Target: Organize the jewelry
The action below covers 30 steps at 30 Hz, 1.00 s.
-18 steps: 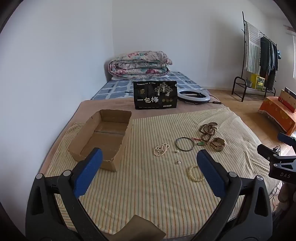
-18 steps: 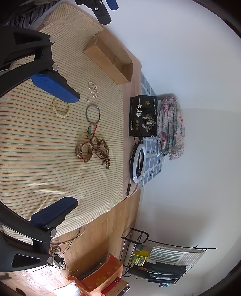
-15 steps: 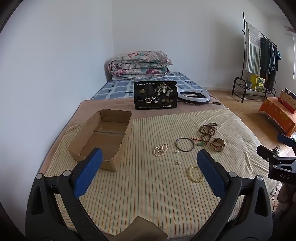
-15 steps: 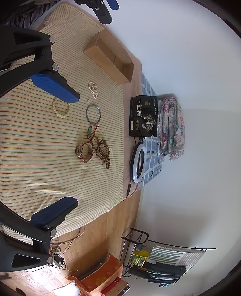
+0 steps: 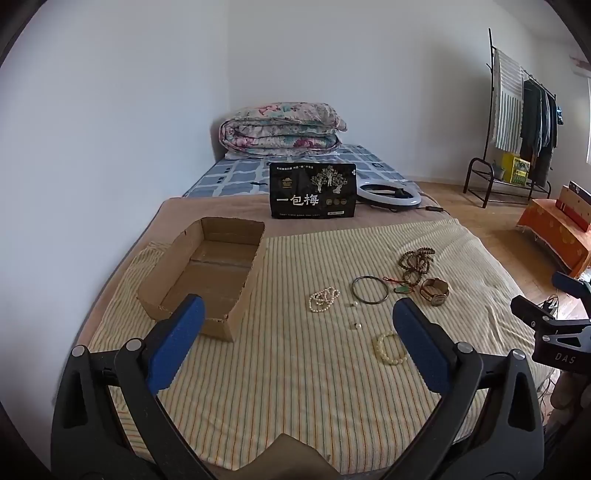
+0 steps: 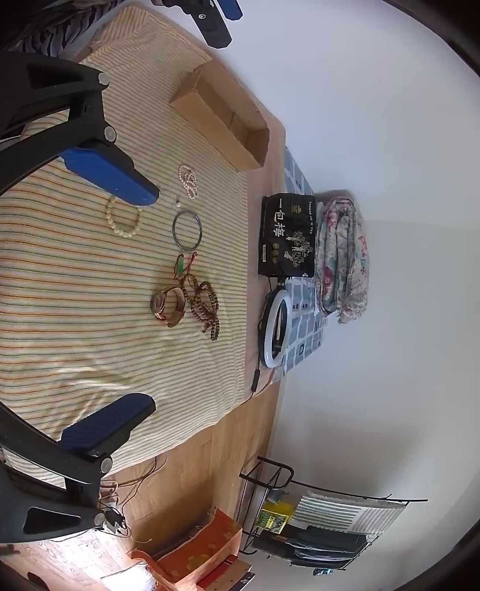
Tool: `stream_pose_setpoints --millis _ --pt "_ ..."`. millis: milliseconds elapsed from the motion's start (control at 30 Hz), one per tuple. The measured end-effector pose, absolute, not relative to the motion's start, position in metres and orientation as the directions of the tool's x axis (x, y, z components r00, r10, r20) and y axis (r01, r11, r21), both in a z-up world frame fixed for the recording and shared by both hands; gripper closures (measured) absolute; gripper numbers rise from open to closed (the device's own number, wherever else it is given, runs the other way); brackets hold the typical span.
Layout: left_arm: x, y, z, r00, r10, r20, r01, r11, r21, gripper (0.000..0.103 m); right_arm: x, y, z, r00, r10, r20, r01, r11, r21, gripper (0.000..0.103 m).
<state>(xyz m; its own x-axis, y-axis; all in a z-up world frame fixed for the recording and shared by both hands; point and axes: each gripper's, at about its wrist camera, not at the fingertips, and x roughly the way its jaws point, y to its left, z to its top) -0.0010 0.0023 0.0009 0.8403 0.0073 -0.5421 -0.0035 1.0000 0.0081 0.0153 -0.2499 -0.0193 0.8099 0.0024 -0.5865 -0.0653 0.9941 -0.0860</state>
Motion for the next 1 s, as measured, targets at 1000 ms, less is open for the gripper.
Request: stream_pose_setpoints --millis 1000 --pt "-0.0007 0.0056 0.0057 0.841 0.003 -0.541 -0.005 1.0 -0.002 0.0 0.017 -0.2472 -0.0245 0.807 -0.001 -0.591 -0.066 0.994 -0.091 0.0"
